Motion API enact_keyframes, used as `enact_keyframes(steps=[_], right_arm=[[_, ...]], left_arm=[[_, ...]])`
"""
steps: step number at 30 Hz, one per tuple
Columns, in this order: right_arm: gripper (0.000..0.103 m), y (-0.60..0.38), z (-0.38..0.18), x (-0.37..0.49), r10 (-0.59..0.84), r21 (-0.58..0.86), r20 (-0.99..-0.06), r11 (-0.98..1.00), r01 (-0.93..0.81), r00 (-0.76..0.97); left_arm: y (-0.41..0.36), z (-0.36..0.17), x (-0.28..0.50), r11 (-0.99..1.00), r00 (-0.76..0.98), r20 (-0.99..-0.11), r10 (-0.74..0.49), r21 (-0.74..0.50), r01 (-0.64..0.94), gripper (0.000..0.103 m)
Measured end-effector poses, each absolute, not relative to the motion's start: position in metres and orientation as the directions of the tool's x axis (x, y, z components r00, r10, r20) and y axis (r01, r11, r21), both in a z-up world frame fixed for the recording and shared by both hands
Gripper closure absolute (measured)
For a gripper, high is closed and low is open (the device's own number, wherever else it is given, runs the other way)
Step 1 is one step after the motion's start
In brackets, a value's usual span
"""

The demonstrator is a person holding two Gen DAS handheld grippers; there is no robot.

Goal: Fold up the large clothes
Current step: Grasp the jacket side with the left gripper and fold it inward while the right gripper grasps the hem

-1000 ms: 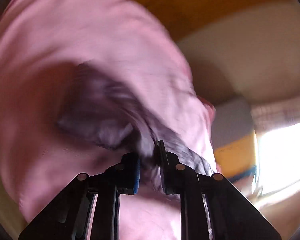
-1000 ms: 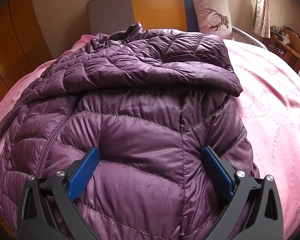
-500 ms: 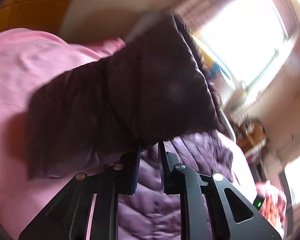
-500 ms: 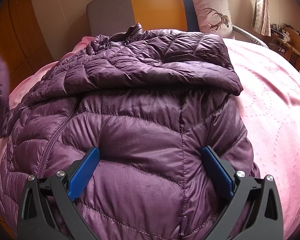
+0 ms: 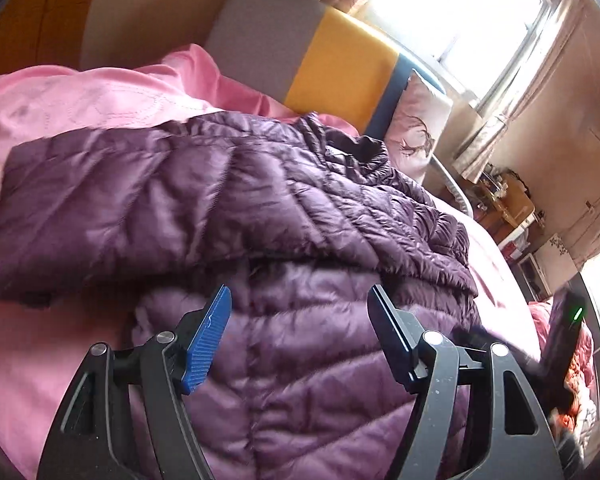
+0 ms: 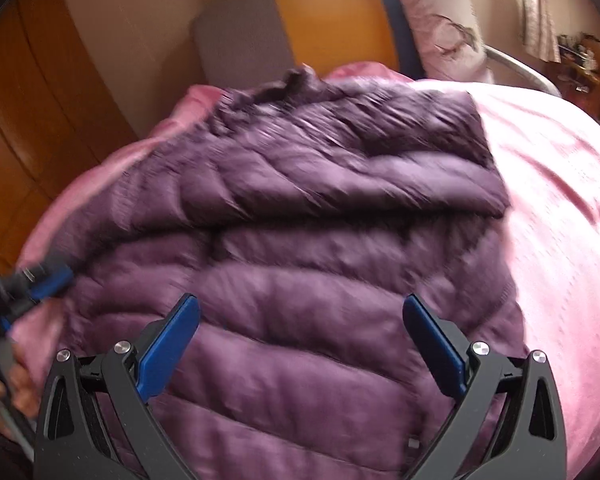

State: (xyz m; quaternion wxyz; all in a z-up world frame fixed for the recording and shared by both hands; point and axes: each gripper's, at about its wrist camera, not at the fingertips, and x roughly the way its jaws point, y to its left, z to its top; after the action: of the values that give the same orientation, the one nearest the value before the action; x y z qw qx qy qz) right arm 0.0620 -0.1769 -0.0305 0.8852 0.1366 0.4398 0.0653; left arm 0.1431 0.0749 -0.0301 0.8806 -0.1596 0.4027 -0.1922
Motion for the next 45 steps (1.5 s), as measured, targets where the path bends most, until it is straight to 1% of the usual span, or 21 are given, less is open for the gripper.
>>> enact_keyframes(steps=[3,7,11,13,14,15,16,17,18,19,22,25,26,27,28,32,38,41,45], right_arm=[[0.006,-0.144,-0.014,0.085,0.384,0.4,-0.715,0.91,-0.108,0.584],[0.015,-0.089,-0.009,0.127,0.524,0.488,-0.686,0.846,-0.214,0.505],[0.018,-0.035,-0.018,0.173,0.548,0.5,-0.715,0.835,-0.229,0.435],[0.023,-0.011,-0.029,0.193,0.527,0.477,-0.752,0.85,-0.224,0.397],[0.033,-0.001,-0.036,0.2,0.523,0.471,-0.768,0.852,-0.229,0.369],[0.052,0.01,-0.042,0.206,0.511,0.455,-0.787,0.859,-0.235,0.344],[0.067,0.022,-0.046,0.21,0.478,0.413,-0.816,0.875,-0.251,0.324],[0.075,0.03,-0.048,0.211,0.451,0.376,-0.833,0.886,-0.27,0.321],[0.087,0.039,-0.041,0.211,0.422,0.328,-0.842,0.895,-0.302,0.336],[0.092,0.041,-0.033,0.211,0.411,0.304,-0.839,0.898,-0.319,0.357],[0.094,0.034,0.012,0.206,0.425,0.281,-0.772,0.895,-0.346,0.474],[0.095,0.006,0.055,0.2,0.417,0.279,-0.691,0.908,-0.313,0.591],[0.095,-0.005,0.065,0.2,0.411,0.283,-0.672,0.911,-0.299,0.617],[0.095,-0.016,0.072,0.199,0.402,0.287,-0.656,0.916,-0.281,0.639],[0.095,-0.029,0.08,0.195,0.391,0.29,-0.644,0.92,-0.262,0.658],[0.095,-0.075,0.09,0.192,0.354,0.315,-0.619,0.93,-0.192,0.701],[0.095,-0.14,0.103,0.177,0.287,0.353,-0.575,0.932,-0.084,0.767],[0.095,-0.174,0.102,0.171,0.249,0.365,-0.576,0.931,-0.028,0.778],[0.095,-0.211,0.089,0.16,0.183,0.351,-0.607,0.935,0.053,0.773]], left_arm=[[0.09,-0.038,0.132,0.881,0.613,-0.654,-0.444,-0.443,0.166,0.033],[0.108,-0.046,0.122,0.89,0.625,-0.664,-0.411,-0.442,0.116,0.034],[0.128,-0.047,0.115,0.906,0.645,-0.68,-0.349,-0.42,0.048,0.034],[0.134,-0.048,0.115,0.914,0.65,-0.688,-0.322,-0.405,0.023,0.034],[0.137,-0.049,0.116,0.915,0.65,-0.693,-0.313,-0.404,0.01,0.033],[0.139,-0.05,0.117,0.914,0.647,-0.697,-0.31,-0.406,0.001,0.034],[0.141,-0.052,0.118,0.914,0.643,-0.702,-0.306,-0.407,-0.01,0.033],[0.143,-0.054,0.121,0.913,0.639,-0.709,-0.299,-0.407,-0.024,0.033],[0.144,-0.056,0.122,0.913,0.637,-0.713,-0.293,-0.407,-0.035,0.034],[0.145,-0.058,0.123,0.912,0.635,-0.717,-0.287,-0.407,-0.047,0.033],[0.146,-0.057,0.128,0.913,0.638,-0.722,-0.267,-0.401,-0.072,0.033],[0.143,-0.051,0.135,0.914,0.647,-0.719,-0.254,-0.397,-0.082,0.032],[0.141,-0.048,0.139,0.918,0.653,-0.717,-0.245,-0.388,-0.081,0.03],[0.139,-0.047,0.142,0.921,0.656,-0.716,-0.238,-0.381,-0.081,0.026],[0.136,-0.044,0.145,0.925,0.661,-0.714,-0.229,-0.371,-0.08,0.025],[0.124,-0.042,0.166,0.949,0.657,-0.732,-0.182,-0.306,-0.078,0.025],[0.115,-0.048,0.198,0.957,0.625,-0.769,-0.134,-0.263,-0.12,0.025],[0.112,-0.052,0.21,0.962,0.613,-0.783,-0.109,-0.239,-0.134,0.025],[0.112,-0.06,0.226,0.965,0.59,-0.805,-0.059,-0.198,-0.172,0.025]])
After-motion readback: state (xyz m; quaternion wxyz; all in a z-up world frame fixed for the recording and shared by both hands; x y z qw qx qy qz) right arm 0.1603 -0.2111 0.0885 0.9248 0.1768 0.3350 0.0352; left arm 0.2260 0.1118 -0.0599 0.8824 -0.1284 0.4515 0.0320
